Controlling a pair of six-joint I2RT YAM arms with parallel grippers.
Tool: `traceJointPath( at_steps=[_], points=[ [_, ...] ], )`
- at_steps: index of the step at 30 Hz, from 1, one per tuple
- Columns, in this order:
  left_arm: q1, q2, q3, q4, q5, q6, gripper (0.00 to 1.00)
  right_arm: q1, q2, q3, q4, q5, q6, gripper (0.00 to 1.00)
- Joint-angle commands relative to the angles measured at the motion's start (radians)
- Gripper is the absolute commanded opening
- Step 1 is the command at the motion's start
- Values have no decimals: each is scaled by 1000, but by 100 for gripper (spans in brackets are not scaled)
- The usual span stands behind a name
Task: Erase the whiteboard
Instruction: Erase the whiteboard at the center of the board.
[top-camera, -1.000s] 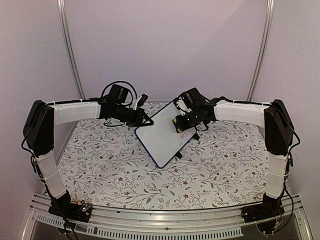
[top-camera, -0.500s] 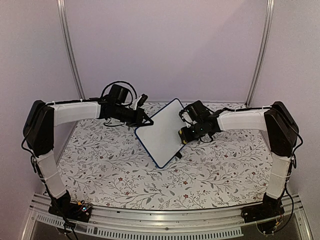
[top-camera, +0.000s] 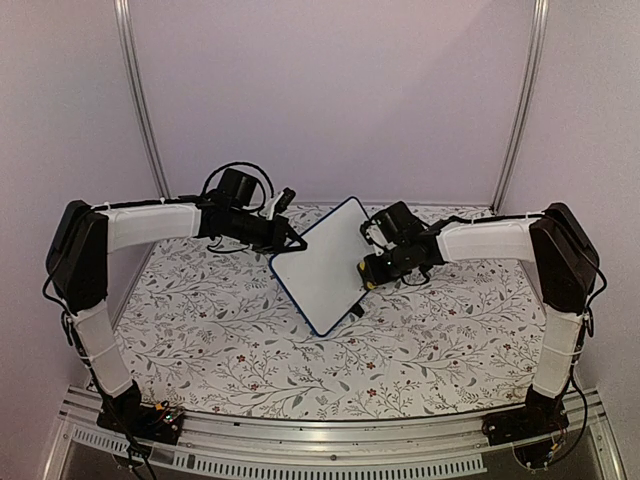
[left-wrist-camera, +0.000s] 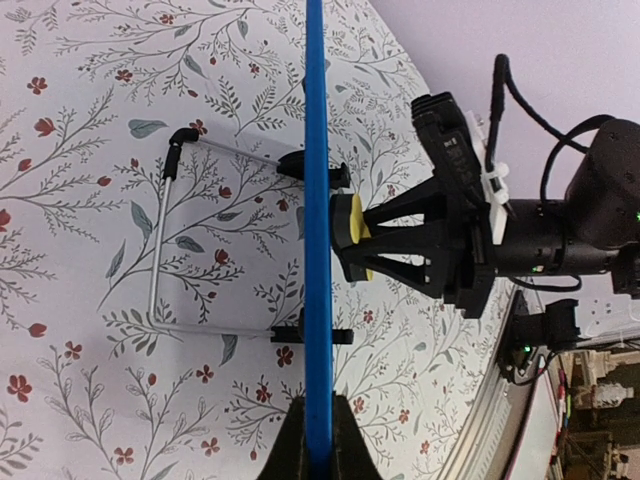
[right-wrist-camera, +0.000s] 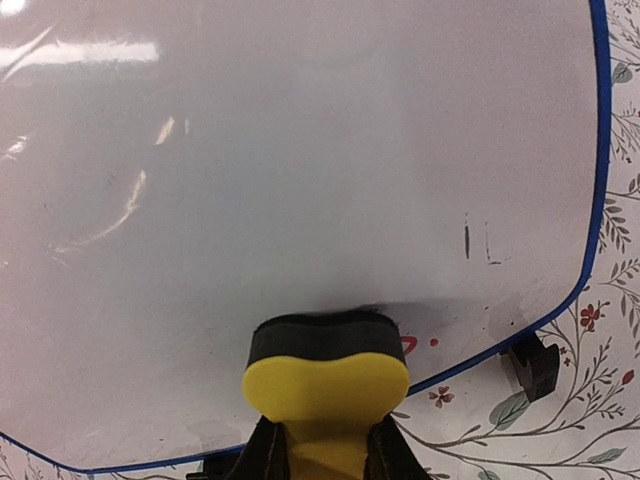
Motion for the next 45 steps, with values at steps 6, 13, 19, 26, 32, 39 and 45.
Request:
traceJointPath(
  at_steps=[6,13,19,26,32,39,45],
  points=[
    [-33,5,-9,-35,5,53,0,37,-6,-67,-5,-114,-8,20],
    [-34,9,-10,-31,13,48,0,51,-13,-118,-38,-71,5,20],
    [-36,9,-11,-32,9,48,0,51,2,-47,-45,-14,2,20],
    [-38,4,-9,-34,5,51,0,17,16,109,-73,68,-13,20],
    [-37,-2,-9,-35,3,55,0,7,58,144,-99,40,-33,20],
    [-36,1,-9,-36,3,54,0,8,25,-26,-82,9,-12,20],
    [-37,6,-8,-32,9,49,0,8,-19,-131,-75,16,-1,20]
  ],
)
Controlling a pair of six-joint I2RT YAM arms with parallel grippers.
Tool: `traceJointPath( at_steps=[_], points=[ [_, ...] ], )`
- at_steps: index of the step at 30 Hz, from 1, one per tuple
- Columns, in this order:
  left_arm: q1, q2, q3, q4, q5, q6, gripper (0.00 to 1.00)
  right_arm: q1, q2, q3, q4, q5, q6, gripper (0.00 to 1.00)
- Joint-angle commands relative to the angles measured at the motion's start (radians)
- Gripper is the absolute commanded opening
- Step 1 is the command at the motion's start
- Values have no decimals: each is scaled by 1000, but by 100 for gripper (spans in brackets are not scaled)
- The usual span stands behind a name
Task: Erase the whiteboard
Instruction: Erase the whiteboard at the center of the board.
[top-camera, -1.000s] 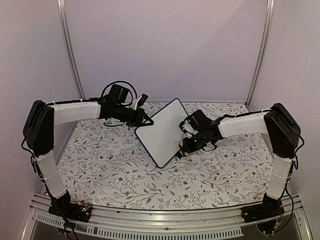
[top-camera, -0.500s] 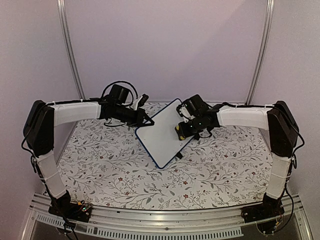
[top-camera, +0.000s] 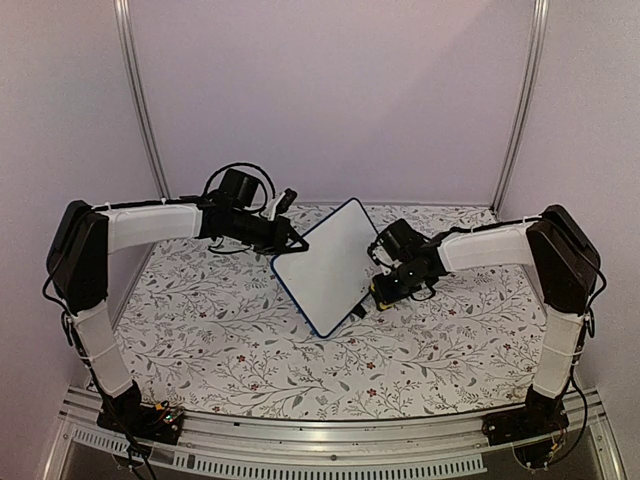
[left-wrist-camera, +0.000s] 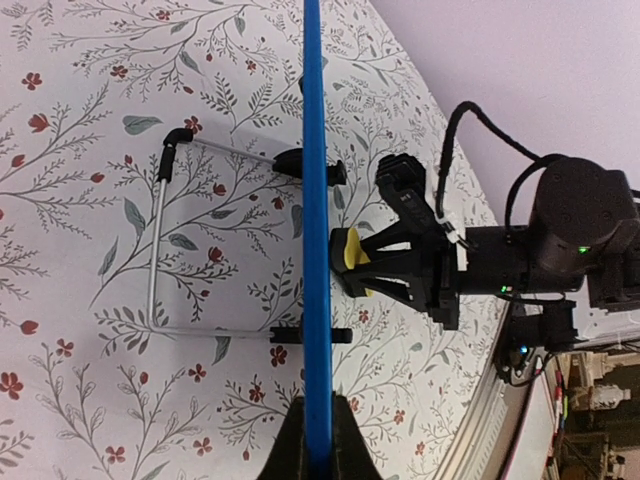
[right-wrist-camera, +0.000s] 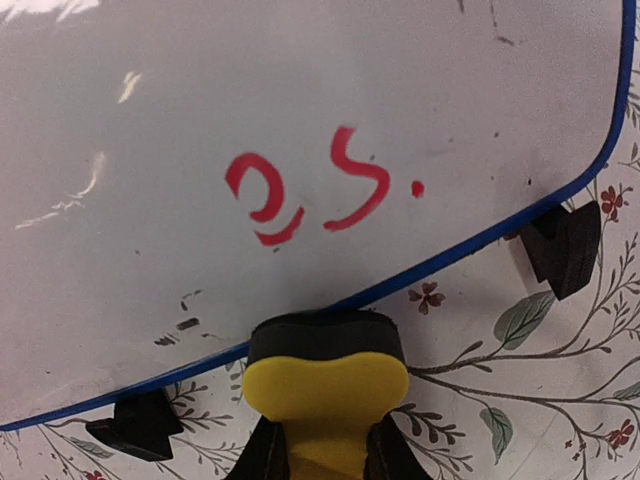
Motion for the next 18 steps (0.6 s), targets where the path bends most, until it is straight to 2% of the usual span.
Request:
traceJointPath(
  at_steps=[1,14,18],
  points=[
    [-28,6,-9,-34,14,64,0,1,-15,-47,-8,-12,14,20],
    [-29,-8,-10,-37,2,71,0,-6,42,216,-25,12,-10,20],
    [-30,-8,-9,-38,1,71,0,-9,70,239,-31,-18,-12,20]
  ],
)
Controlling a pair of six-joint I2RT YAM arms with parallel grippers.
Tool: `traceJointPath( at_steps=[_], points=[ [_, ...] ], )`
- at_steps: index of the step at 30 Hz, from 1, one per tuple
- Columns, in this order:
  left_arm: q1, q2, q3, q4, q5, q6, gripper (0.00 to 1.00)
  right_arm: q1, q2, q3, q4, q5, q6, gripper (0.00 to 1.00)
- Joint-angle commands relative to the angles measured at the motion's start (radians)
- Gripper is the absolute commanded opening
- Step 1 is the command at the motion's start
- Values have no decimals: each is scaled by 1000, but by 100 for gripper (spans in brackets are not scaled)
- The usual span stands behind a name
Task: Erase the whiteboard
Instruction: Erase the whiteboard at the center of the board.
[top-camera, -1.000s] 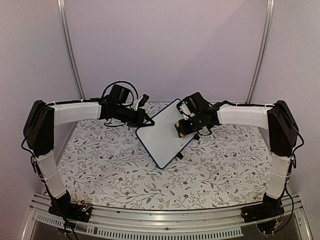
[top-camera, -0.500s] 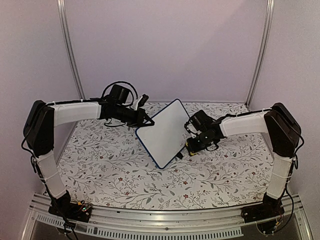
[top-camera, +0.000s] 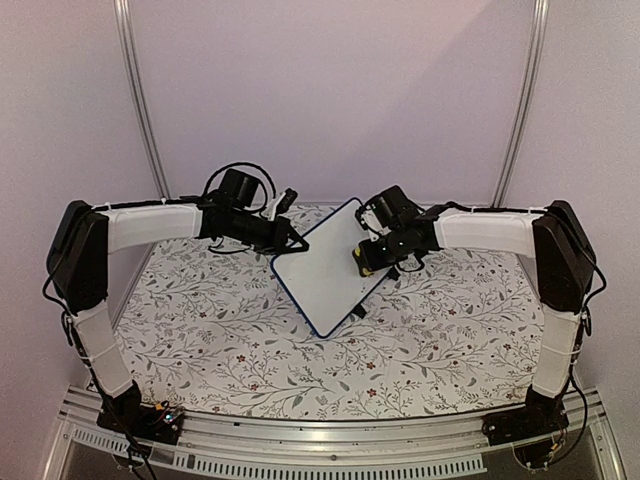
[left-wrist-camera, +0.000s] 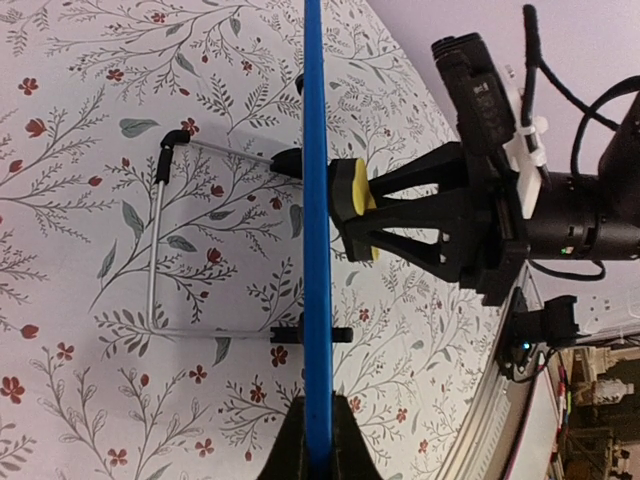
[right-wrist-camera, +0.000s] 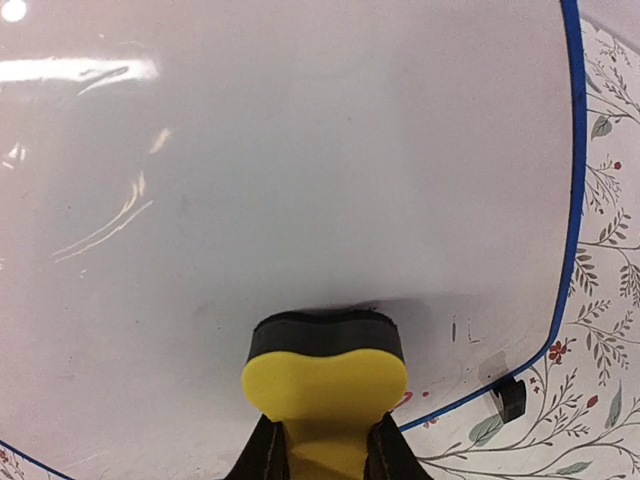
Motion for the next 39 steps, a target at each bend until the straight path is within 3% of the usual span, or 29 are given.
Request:
traceJointPath(
  at_steps=[1,14,29,33,39],
  points=[
    [-29,-9,-9,-40,-5,54,0,-5,52,19,-1,-23,-11,20],
    [-28,-1,-9,-38,5,49,0,-19,-13,-227,16,-55,5,20],
    [-29,-12,-9,-39,-3,53,0,-36,66,69,-6,-71,-6,21],
    [-28,-14,-9,-39,-1,53,0,-38,81,36,-14,-76,-6,21],
    [-28,-7,-9,-38,4,51,0,-42,37,-153,13,-60,13,21]
  ],
)
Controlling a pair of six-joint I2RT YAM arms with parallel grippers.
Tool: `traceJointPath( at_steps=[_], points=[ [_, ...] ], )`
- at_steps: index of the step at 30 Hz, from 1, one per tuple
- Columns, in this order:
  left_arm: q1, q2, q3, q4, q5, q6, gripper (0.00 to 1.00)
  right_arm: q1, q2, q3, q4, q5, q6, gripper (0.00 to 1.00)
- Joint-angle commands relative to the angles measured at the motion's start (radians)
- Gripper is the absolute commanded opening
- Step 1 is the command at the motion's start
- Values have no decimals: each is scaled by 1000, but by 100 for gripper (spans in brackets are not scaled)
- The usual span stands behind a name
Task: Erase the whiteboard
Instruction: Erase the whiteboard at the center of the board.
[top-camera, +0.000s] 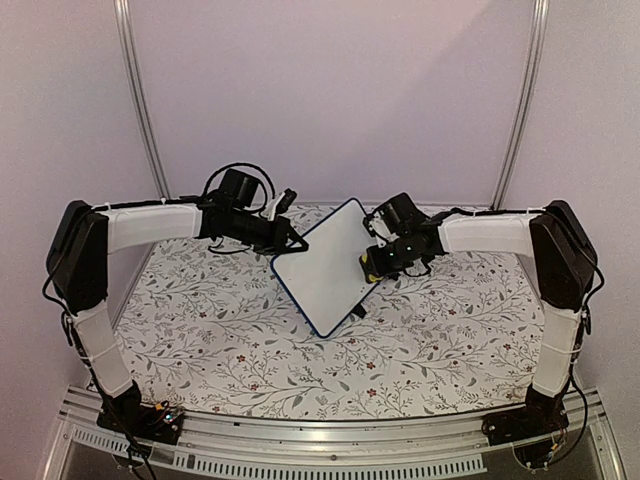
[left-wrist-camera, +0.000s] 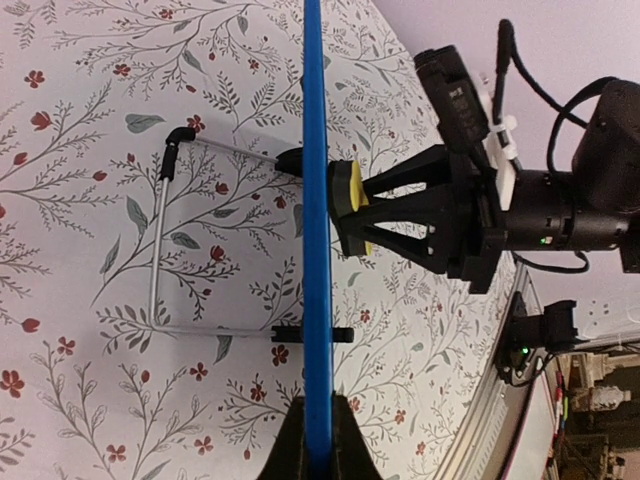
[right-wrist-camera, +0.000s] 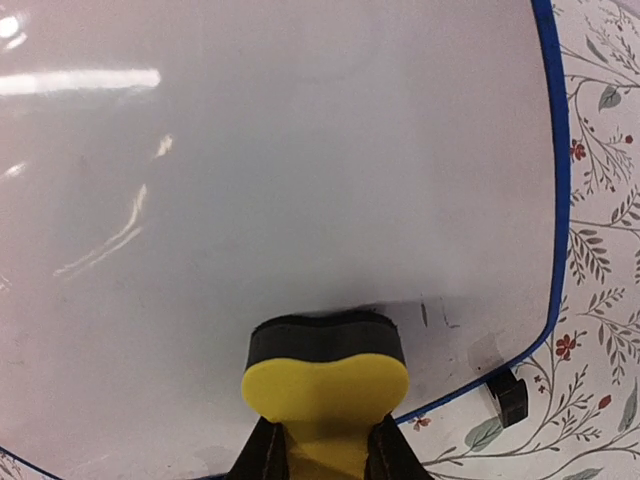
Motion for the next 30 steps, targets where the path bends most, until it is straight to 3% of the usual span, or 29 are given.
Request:
traceJointPath(
  at_steps=[1,8,21,30],
  points=[
    [-29,-4,-9,-33,14,69,0,-8,12,-149,-22,3,18,21],
    [-29,-4,-9,-32,14,67,0,-16,-26,-205,7,-5,38,21],
    [-29,-15,-9,-33,6,71,0,-33,54,86,-39,-20,4,21],
    [-30,-9,-9,-34,14,69,0,-35,32,-124,-6,-23,31,21]
  ],
)
